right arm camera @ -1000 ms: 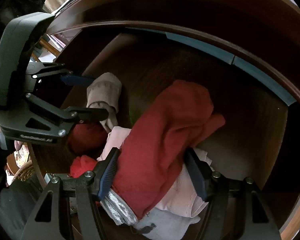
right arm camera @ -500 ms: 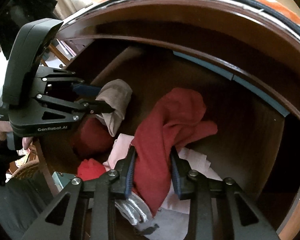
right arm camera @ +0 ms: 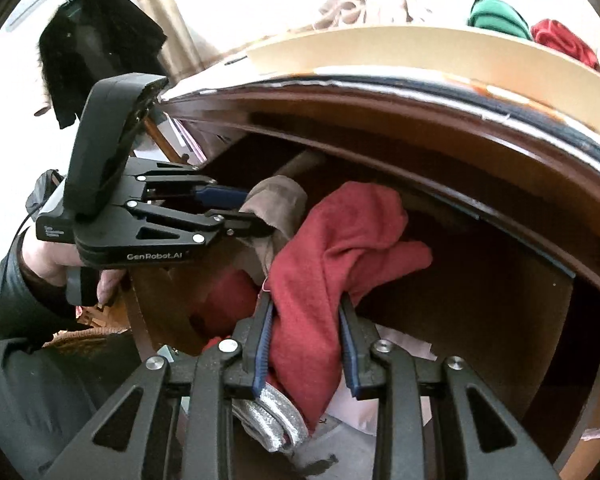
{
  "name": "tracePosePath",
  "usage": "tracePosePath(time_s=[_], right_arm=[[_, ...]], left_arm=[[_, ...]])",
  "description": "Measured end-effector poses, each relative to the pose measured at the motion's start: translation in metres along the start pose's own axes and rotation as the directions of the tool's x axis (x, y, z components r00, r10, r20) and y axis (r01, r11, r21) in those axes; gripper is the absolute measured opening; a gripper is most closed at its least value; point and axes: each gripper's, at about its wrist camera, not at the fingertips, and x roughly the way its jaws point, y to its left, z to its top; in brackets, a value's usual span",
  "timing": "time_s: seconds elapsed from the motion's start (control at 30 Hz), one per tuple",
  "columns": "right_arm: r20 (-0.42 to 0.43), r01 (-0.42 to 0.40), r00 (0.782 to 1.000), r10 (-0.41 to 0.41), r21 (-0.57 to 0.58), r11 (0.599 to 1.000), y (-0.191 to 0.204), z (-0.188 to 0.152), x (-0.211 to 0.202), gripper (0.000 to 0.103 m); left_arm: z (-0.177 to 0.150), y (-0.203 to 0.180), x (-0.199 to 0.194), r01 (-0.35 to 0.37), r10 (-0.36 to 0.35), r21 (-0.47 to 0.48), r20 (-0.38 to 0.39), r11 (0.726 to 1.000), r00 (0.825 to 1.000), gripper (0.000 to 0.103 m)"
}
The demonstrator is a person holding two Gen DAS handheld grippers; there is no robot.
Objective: Take underwear out of drawer
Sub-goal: 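Lift the beige sock with the left tool while the right tool lifts the red sock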
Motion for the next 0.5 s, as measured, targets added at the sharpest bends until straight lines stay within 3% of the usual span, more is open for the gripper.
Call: tracePosePath(time_s=[0.5], right_arm=[[0.131,0.013,0.991,0.003,-0.121,0.993,0.017,-0.010,-0.030,0.032]], left_arm=[[-0.004,0.015,-0.025,-0.040,0.038,0.014,0.166,0.999,0.985,0.028]])
